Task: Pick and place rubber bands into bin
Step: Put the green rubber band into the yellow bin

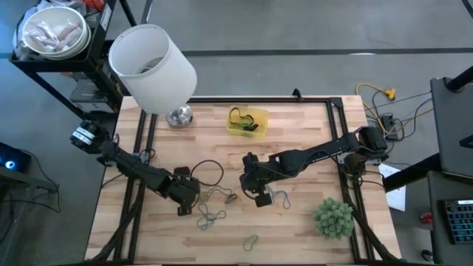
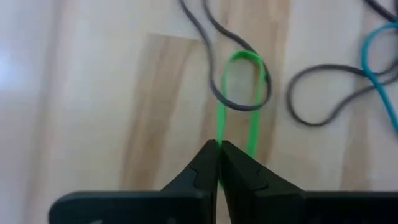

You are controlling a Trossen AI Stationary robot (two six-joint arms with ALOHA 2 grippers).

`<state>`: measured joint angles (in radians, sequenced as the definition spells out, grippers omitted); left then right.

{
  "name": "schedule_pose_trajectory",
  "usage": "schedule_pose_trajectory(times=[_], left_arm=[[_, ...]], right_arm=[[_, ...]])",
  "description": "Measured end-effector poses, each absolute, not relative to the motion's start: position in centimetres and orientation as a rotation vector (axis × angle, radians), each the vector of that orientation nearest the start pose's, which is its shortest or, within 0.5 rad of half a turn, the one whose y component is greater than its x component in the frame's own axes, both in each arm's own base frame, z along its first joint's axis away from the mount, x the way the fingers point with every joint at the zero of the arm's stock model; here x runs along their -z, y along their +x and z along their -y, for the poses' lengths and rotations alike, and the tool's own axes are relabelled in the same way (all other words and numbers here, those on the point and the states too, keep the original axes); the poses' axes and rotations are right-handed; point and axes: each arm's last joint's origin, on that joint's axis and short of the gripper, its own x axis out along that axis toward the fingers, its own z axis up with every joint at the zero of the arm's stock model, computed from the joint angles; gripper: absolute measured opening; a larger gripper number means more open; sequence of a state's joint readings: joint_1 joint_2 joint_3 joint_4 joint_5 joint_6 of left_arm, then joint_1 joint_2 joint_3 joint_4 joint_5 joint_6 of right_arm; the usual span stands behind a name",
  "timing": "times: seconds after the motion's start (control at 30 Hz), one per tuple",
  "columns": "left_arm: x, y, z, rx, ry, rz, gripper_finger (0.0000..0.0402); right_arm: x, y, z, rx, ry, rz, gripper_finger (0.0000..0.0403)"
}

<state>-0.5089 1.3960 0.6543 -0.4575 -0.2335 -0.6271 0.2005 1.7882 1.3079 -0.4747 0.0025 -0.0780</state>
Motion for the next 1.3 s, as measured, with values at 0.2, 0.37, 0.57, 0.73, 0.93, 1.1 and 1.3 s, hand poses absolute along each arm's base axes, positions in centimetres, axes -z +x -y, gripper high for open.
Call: schedule_pose_trajectory(times=[0.2, 0.37, 0.57, 0.73, 0.93, 1.1, 1.3], left_arm=[[-15.9, 19.9, 10.8, -0.240, -0.155, -1.176, 0.0001], [-16.1, 18.7, 10.7, -0.382, -0.189, -1.246, 0.0000], [-17.1, 18.5, 11.1, -0.438, -0.100, -1.191, 0.0000], [-18.6, 19.5, 11.3, -0.454, 0.078, -1.041, 0.0000], [-20.2, 20.3, 11.0, -0.586, 0.301, -0.810, 0.0000], [-20.9, 20.9, 10.2, -0.676, 0.408, -0.728, 0.0000], [-21.3, 22.3, 7.9, -0.762, 0.439, -0.745, 0.0000]], right_arm=[[-22.2, 37.0, -7.5, -0.220, -0.169, -0.945, 0.0063], [-22.2, 37.0, -7.5, -0.220, -0.168, -0.945, 0.0065], [-22.2, 37.0, -7.5, -0.220, -0.169, -0.945, 0.0063], [-22.2, 37.0, -7.5, -0.220, -0.169, -0.945, 0.0065], [-22.2, 36.8, -7.6, -0.211, -0.148, -0.963, 0.0064], [-23.2, 36.0, -8.4, -0.188, -0.171, -0.963, 0.0065], [-25.1, 34.3, -9.9, -0.086, -0.278, -0.925, 0.0060]])
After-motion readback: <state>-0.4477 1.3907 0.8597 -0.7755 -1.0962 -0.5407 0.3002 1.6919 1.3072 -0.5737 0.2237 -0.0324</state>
